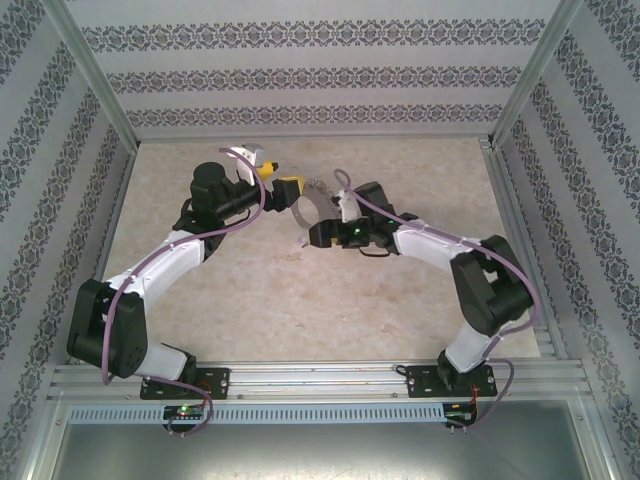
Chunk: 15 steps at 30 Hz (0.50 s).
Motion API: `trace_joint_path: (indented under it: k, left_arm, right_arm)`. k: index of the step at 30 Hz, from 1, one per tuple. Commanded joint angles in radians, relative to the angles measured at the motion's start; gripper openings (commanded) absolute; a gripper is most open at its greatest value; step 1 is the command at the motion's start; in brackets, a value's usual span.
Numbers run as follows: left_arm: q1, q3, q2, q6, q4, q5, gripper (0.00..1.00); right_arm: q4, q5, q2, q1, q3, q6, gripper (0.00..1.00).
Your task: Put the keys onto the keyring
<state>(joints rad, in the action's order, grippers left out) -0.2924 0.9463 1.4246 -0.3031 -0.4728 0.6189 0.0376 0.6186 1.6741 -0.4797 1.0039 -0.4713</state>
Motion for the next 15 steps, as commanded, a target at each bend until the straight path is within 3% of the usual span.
trace_joint_path:
  k: [1, 4, 9, 15]
  left_arm:
    - [0.011, 0.014, 0.004, 0.013, 0.006, -0.023, 1.00]
    - [0.011, -0.011, -0.001, 0.033, -0.005, -0.082, 1.00]
    - [0.010, -0.100, -0.033, 0.128, -0.091, -0.233, 1.00]
    - [0.012, -0.218, -0.109, 0.252, -0.155, -0.534, 1.00]
  right_arm:
    - [0.040, -0.047, -0.102, 0.044, -0.030, 0.035, 0.97]
    - [0.083, -0.115, -0.197, 0.108, -0.050, 0.058, 0.98]
    - [0.129, -0.353, -0.327, 0.218, -0.067, 0.083, 0.98]
    - [-0.044, -0.632, -0.435, 0.324, -0.159, 0.088, 0.98]
